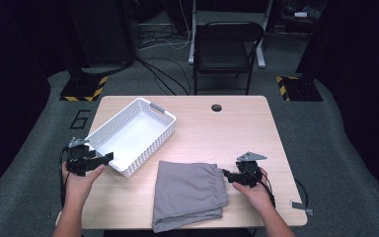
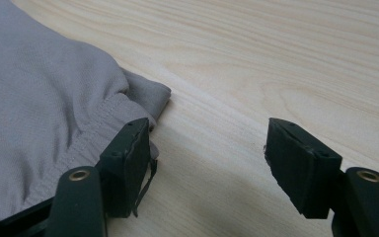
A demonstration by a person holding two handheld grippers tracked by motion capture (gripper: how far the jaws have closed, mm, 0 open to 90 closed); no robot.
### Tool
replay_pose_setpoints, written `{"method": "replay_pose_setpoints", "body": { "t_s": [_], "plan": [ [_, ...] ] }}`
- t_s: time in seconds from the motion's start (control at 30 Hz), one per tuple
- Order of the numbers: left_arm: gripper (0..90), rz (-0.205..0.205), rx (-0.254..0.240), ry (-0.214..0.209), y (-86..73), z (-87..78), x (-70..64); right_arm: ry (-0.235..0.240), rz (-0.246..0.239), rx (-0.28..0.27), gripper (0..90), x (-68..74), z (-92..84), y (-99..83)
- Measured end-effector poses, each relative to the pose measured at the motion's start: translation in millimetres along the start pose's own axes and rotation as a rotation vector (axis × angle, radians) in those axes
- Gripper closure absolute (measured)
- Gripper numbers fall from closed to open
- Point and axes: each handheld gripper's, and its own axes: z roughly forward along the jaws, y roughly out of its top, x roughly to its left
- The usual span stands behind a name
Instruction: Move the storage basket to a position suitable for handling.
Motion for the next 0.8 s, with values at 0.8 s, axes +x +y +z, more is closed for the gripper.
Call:
{"method": "replay_pose_setpoints", "body": {
  "t_s": [0.8],
  "plan": [
    [20.3,-0.03,0.101,0.022,-11.7,27.7,-8.4,0.003,-0.004,-0.007,33.3,1.8,0.8,3.9]
  ]
}}
